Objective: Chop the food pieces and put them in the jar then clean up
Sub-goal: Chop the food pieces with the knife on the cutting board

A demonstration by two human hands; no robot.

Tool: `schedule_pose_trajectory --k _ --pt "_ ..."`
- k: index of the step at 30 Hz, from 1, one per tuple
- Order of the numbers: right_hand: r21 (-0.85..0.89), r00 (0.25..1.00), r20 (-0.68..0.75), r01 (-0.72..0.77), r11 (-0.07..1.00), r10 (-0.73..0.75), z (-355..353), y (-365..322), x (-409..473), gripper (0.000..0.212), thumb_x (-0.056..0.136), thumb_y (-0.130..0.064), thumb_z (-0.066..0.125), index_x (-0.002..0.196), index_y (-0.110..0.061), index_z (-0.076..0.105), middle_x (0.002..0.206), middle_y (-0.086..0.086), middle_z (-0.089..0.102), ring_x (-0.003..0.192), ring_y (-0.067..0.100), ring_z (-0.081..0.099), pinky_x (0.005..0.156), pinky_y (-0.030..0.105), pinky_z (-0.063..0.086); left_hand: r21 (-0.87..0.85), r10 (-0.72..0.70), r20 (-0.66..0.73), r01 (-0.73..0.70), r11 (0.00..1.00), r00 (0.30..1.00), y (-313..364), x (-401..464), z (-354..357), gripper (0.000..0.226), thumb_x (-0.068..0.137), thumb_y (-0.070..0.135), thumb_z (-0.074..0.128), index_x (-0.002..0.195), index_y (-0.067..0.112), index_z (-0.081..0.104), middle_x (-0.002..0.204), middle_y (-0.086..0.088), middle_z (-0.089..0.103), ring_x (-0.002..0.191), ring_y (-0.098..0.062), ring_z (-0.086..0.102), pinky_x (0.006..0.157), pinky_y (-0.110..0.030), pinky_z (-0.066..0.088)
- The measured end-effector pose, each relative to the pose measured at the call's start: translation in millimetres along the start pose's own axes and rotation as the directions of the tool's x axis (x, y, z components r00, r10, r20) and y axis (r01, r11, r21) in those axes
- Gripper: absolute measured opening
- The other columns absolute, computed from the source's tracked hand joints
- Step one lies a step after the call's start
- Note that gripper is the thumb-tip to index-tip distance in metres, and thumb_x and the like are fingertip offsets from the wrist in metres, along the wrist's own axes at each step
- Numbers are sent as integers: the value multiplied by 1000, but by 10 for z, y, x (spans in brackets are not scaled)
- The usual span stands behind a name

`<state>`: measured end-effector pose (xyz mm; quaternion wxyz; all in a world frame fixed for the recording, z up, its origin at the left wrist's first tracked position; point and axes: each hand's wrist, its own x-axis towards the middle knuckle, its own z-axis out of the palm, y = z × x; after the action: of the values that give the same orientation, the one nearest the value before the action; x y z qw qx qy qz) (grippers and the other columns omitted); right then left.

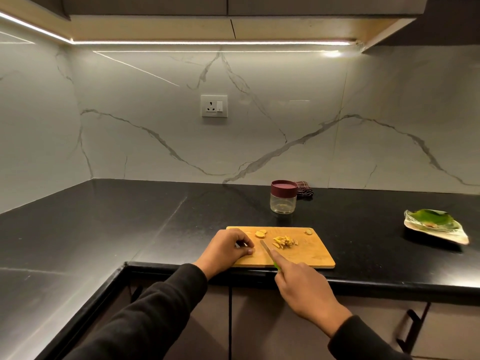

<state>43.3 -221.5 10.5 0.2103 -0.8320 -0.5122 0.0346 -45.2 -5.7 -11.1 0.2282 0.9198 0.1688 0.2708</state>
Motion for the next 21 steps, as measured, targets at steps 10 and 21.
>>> schedule_pose_trajectory --k 10,21 --pt "-93 1000 11 28 995 -27 17 -34 45 59 108 -35 36 159 -42 8 78 -9 51 67 5 48 54 20 32 276 62 198 -116 954 978 203 194 -205 14 90 24 73 103 24 78 104 8 73 92 -4 65 90 -21 55" --pt "-121 998 22 61 991 -59 85 -109 175 57 108 -35 36 159 -39 12 82 -7 51 68 6 47 59 23 38 362 82 228 -163 918 970 262 226 -219 10 91 21 73 100 20 78 99 6 73 90 -6 66 90 -27 56"
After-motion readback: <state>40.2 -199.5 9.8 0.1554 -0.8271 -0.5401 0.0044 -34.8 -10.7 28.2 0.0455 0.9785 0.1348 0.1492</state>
